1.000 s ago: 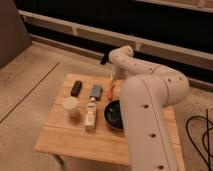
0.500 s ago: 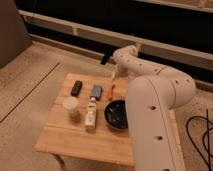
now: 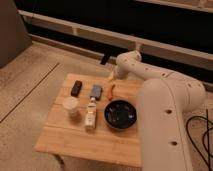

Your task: Place the pepper in the ceramic cup

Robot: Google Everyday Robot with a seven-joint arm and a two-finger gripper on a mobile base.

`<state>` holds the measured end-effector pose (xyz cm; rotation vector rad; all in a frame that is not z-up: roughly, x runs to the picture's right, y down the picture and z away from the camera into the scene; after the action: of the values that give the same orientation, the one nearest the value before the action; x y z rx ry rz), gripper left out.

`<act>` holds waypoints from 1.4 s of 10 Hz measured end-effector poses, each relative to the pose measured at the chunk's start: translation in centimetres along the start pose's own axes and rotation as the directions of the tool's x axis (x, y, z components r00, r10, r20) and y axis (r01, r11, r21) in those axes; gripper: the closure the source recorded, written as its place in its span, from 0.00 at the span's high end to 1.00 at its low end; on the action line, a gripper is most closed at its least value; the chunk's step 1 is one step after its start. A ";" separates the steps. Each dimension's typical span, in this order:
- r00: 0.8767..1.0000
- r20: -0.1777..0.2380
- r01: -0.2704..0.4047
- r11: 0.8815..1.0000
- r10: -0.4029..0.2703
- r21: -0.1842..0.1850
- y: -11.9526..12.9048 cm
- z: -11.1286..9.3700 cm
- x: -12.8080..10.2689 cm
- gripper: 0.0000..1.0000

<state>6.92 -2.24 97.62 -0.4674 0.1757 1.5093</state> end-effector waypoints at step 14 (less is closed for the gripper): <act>0.976 -0.182 0.140 0.985 -0.120 0.102 -0.3 4.9 1.1 0.00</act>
<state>6.48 0.78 101.67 -0.5104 0.3609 1.3217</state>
